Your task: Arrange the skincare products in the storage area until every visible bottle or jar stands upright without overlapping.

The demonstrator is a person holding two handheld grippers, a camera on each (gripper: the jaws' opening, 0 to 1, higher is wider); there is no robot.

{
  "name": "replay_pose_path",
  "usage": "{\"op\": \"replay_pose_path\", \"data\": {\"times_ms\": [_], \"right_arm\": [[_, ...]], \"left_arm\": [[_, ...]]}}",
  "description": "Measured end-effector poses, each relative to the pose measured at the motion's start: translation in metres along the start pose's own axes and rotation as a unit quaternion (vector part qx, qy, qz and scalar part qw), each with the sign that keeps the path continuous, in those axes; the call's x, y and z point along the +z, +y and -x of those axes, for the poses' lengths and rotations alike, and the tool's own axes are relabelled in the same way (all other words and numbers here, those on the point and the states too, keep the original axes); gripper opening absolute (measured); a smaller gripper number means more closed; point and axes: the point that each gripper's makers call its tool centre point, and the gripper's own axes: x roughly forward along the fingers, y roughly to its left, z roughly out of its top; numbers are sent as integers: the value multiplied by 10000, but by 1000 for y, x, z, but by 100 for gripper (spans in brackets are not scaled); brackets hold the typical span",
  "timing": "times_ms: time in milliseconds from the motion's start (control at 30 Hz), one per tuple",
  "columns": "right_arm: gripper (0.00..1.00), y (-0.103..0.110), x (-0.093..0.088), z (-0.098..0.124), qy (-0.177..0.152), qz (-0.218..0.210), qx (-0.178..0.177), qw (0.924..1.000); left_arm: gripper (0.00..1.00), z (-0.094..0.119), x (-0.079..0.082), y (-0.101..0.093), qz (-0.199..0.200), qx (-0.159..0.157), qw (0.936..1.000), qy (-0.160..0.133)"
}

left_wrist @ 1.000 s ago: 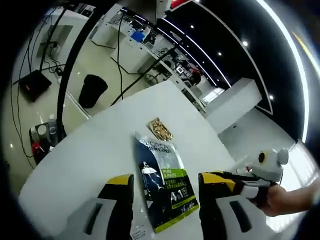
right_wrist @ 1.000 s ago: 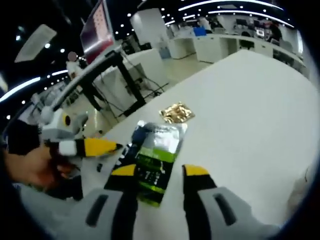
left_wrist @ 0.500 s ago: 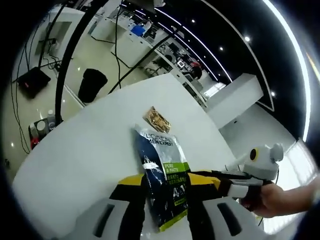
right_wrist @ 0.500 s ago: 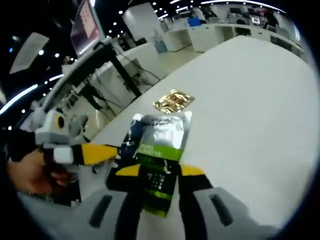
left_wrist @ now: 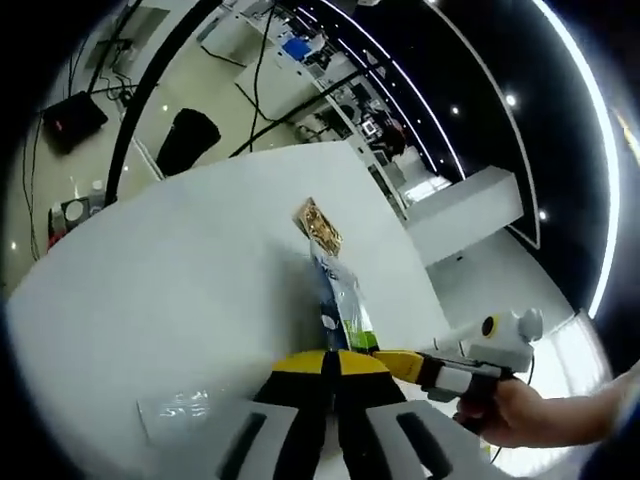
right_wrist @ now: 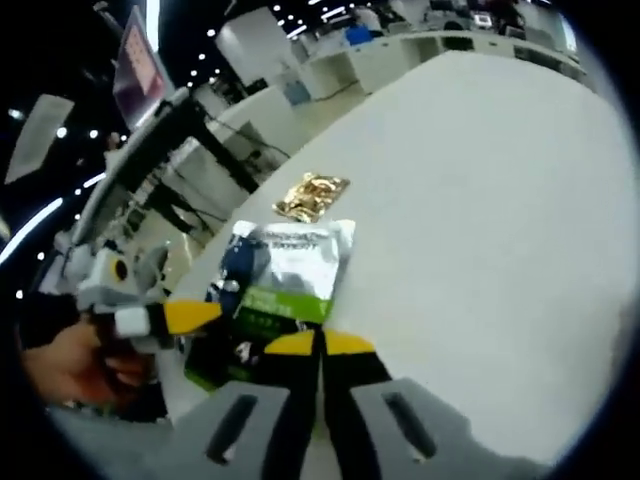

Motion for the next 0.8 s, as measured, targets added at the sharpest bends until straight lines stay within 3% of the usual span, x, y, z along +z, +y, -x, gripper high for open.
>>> {"op": "replay_pose_path", "data": {"times_ms": [133,200,333,433,567,667,733,767,800], "right_arm": [[0,-1,6,16,-355,-389,126,9985],[0,-4,7,27,-495,-496,172,9974],[4,-5,9,48,-912,-515,268,9941],[12,1,14,67,-1364,-1005,543,9840],[23,11,17,98,-1938,-1772,1073,9589],[32,14,19,122,-2344,-1924,1332,9436],[45,20,24,145,-2784,-2102,1636,9228],[50,24,26,153,-2888,-2138,1751,9166],[55,31,27,166,-3007,-2262,1984,9050]], "left_arm": [[0,1,5,-24,-2,-441,9990,-59],[0,1,7,-41,234,-751,9969,-90],[0,3,5,-83,-53,-1280,9917,65],[0,8,0,-106,-280,-1454,9889,143],[0,18,-9,-130,-386,-1714,9842,234],[0,29,-14,-150,-255,-2025,9786,276],[0,40,-23,-172,-176,-2387,9698,473],[0,44,-26,-181,-168,-2520,9661,527],[0,51,-30,-193,-173,-2692,9611,592]]}}
